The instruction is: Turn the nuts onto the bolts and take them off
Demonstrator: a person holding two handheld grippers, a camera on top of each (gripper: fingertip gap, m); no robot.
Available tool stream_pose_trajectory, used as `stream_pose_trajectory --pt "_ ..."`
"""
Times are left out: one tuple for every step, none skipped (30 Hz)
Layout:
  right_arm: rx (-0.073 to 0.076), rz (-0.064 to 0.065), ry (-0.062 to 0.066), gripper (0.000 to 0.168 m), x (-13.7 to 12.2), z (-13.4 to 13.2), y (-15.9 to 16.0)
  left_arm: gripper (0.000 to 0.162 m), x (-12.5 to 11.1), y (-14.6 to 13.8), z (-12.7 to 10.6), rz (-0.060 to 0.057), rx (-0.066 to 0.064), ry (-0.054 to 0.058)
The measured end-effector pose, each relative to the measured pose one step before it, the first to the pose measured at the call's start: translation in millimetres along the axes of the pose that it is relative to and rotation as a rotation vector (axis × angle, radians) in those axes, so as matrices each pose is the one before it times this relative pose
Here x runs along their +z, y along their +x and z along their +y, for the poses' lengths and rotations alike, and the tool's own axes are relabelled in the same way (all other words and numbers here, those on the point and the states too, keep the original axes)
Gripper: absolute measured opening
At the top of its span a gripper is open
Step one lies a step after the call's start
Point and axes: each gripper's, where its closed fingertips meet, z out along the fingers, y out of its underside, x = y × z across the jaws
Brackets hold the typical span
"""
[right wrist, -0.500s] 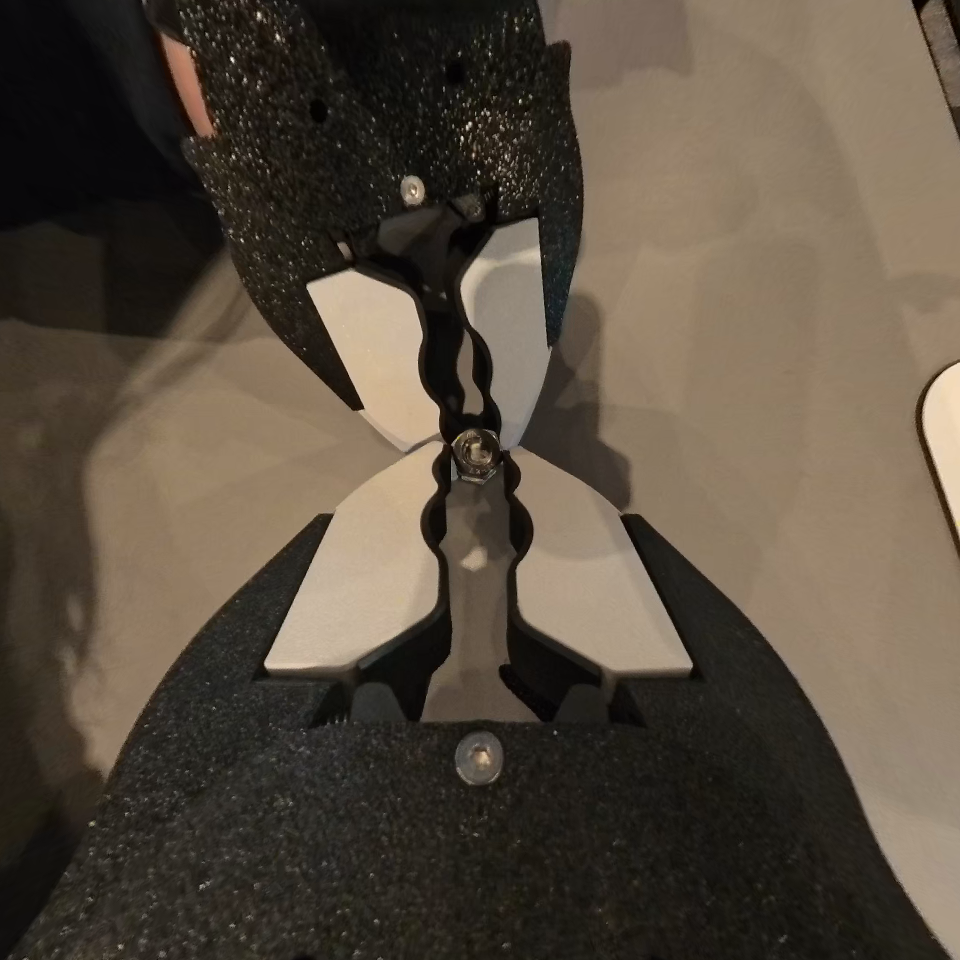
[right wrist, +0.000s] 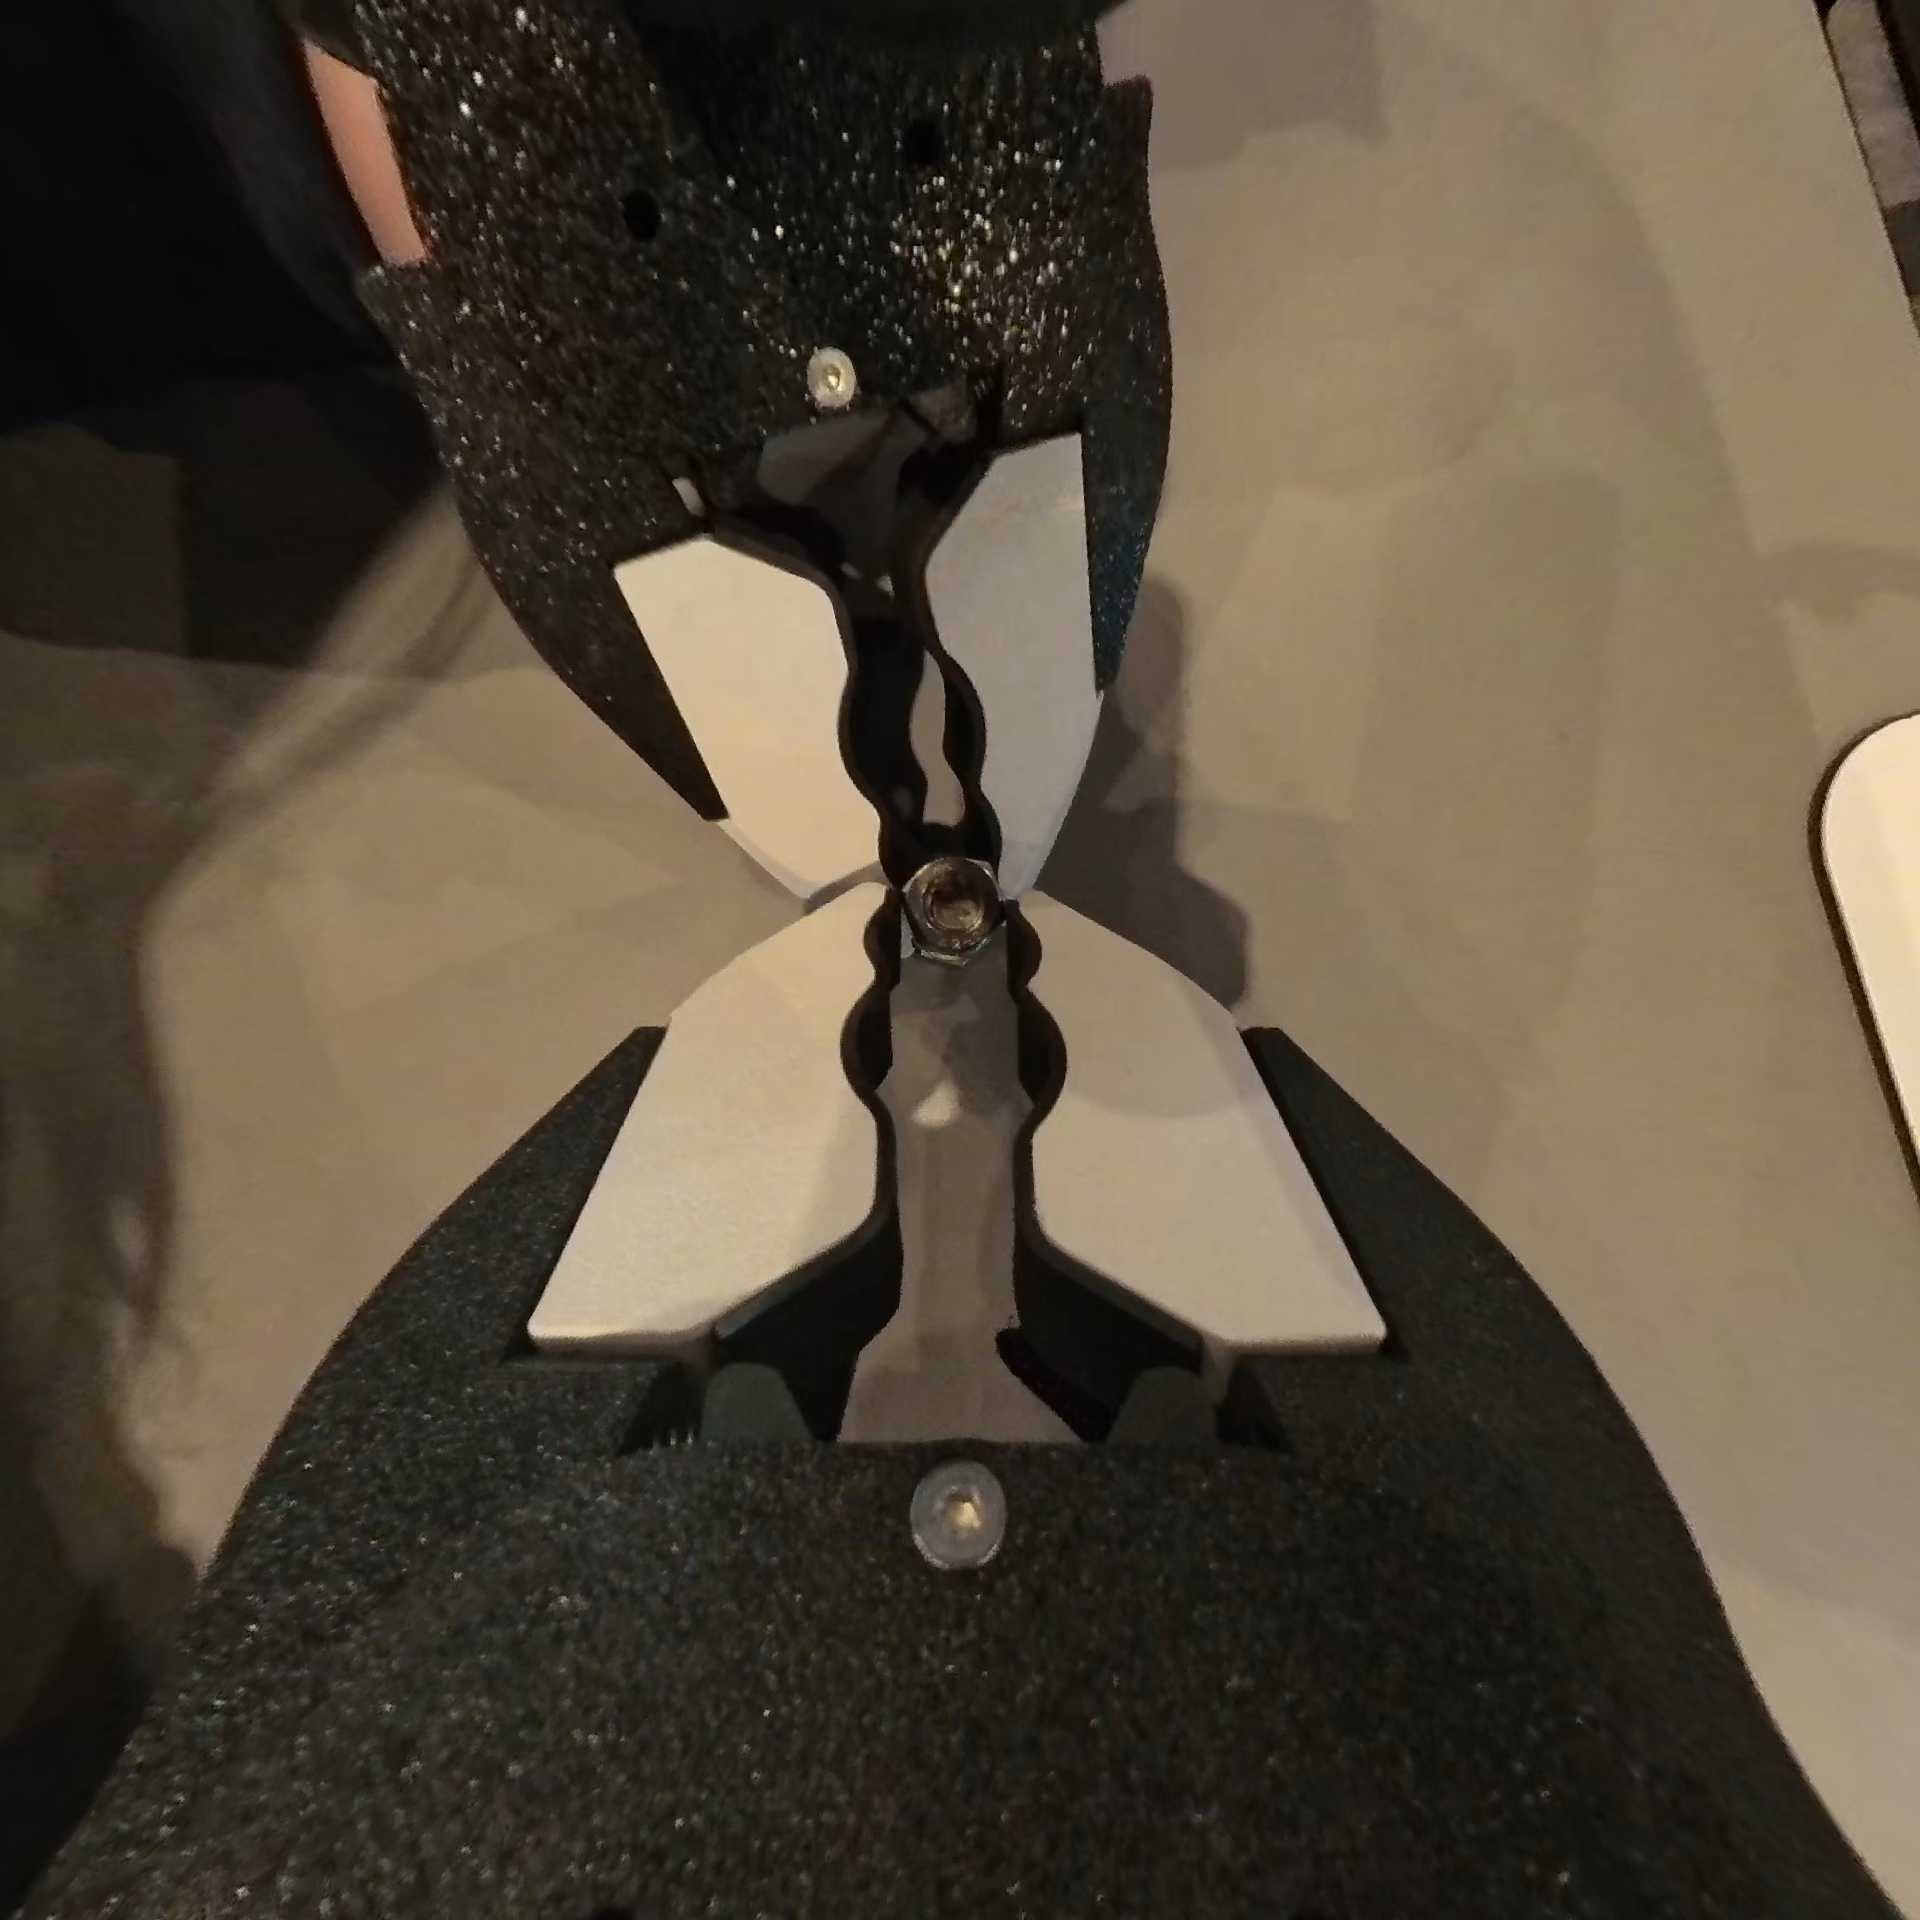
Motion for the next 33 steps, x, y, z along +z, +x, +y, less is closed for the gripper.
stream_pose_trajectory --pt "0.0019 0.0011 -0.0021 0.019 -0.15 0.27 0.01 0.016 0.00 -0.01 0.00 -0.0001 -0.0001 0.0000" --pt "0.0013 0.0000 0.0000 0.019 -0.22 0.14 0.06 0.016 0.00 -0.06 0.00 -0.0003 0.0002 0.0000" --pt "0.0018 -0.0007 0.0021 0.019 -0.32 0.22 0.04 0.016 0.00 -0.04 0.00 -0.0002 0.0002 0.0000" --pt "0.0032 0.0011 0.0047 0.019 -0.49 0.02 0.21 0.016 0.01 0.00 -0.01 0.0000 0.0000 0.0001" --pt "0.0043 0.0025 0.0092 0.019 -1.07 0.12 0.20 0.016 0.01 0.00 -0.01 0.0000 0.0000 0.0001" --pt "0.0080 0.0004 0.0175 0.020 -1.85 -0.33 0.23 0.016 0.03 0.07 -0.03 -0.0003 0.0004 0.0001" --pt "0.0139 -0.0033 0.0262 0.020 -2.08 -0.67 0.04 0.016 0.01 -0.08 -0.02 -0.0004 0.0004 0.0001" --pt "0.0188 -0.0012 0.0377 0.022 -2.07 -1.17 0.55 0.016 -0.03 0.01 0.03 -0.0003 0.0004 0.0001" --pt "0.0237 0.0023 0.0493 0.024 -1.98 -1.42 0.99 0.016 0.01 -0.05 -0.02 -0.0002 0.0003 0.0001" --pt "0.0263 0.0026 0.0570 0.025 -1.55 -1.10 0.72 0.016 0.01 -0.02 -0.01 0.0000 0.0003 0.0001" --pt "0.0253 0.0023 0.0602 0.027 -1.31 -0.33 0.05 0.016 0.00 0.01 0.00 0.0001 0.0001 0.0000" --pt "0.0190 -0.0017 0.0590 0.028 -1.15 0.39 -1.03 0.016 0.00 0.00 0.00 0.0000 0.0001 0.0000" --pt "0.0108 -0.0003 0.0581 0.029 -1.22 0.80 -1.20 0.016 0.00 0.02 0.00 0.0001 0.0000 0.0000" --pt "0.0024 0.0073 0.0587 0.030 -1.57 0.19 -0.44 0.015 0.01 -0.04 -0.02 -0.0001 0.0003 0.0002" --pt "-0.0029 0.0107 0.0527 0.032 -2.31 -0.29 -0.07 0.015 -0.02 -0.01 0.01 -0.0004 0.0005 0.0003" --pt "-0.0095 0.0046 0.0426 0.032 -2.84 -1.14 -0.85 0.015 -0.08 -0.04 -0.07 -0.0005 0.0009 0.0004" --pt "-0.0143 -0.0073 0.0295 0.032 -2.25 -1.36 -1.92 0.015 -0.03 0.00 0.02 -0.0002 0.0008 0.0002" --pt "-0.0140 -0.0132 0.0168 0.032 -1.19 -0.75 -2.42 0.015 0.01 -0.02 -0.01 0.0000 0.0003 0.0001" --pt "-0.0117 -0.0131 0.0074 0.032 -0.05 0.16 -2.38 0.015 -0.03 0.05 0.03 -0.0001 0.0003 0.0001" --pt "-0.0101 -0.0104 0.0033 0.031 0.57 0.13 -2.22 0.015 0.01 -0.02 -0.01 0.0001 0.0004 0.0001" --pt "-0.0112 0.0080 -0.0008 0.031 0.56 -0.20 0.02 0.015 0.01 -0.01 -0.02 0.0001 0.0003 0.0001" --pt "-0.0140 0.0205 0.0039 0.031 0.10 -0.68 1.53 0.015 -0.09 0.08 -0.05 0.0001 0.0003 0.0002" --pt "-0.0110 0.0120 0.0040 0.030 0.25 -0.54 0.93 0.015 -0.20 0.19 -0.08 0.0002 0.0002 0.0002" --pt "-0.0008 0.0017 -0.0060 0.029 0.54 0.75 0.10 0.015 0.00 0.00 0.00 0.0000 0.0000 0.0000" --pt "0.0053 -0.0107 -0.0150 0.029 1.29 1.74 -0.89 0.015 0.00 -0.02 -0.01 0.0000 0.0002 0.0001" --pt "0.0059 -0.0059 -0.0169 0.030 1.55 1.91 -0.24 0.015 0.00 0.02 0.00 0.0003 0.0002 0.0000" --pt "0.0007 -0.0060 -0.0146 0.030 1.35 1.69 -0.72 0.015 0.00 0.03 0.00 0.0004 0.0002 0.0000" --pt "-0.0026 -0.0020 -0.0120 0.029 1.17 1.24 -0.59 0.015 0.00 0.04 0.01 0.0004 0.0002 -0.0001" --pt "-0.0033 0.0013 -0.0099 0.029 0.95 1.11 -0.17 0.015 0.00 0.00 0.00 0.0002 0.0004 0.0000" --pt "-0.0031 -0.0006 -0.0082 0.029 0.85 0.86 -0.46 0.015 0.00 -0.03 -0.01 0.0000 0.0005 0.0001" --pt "-0.0005 0.0014 -0.0068 0.029 0.57 0.73 0.07 0.015 -0.03 0.05 0.03 -0.0001 0.0003 0.0001" --pt "0.0020 0.0008 -0.0030 0.029 0.27 0.28 0.13 0.015 -0.07 -0.02 -0.07 -0.0001 0.0002 0.0000" --pt "0.0050 -0.0065 -0.0003 0.029 0.14 -0.02 -0.37 0.015 0.00 0.02 0.01 0.0002 0.0000 -0.0001"
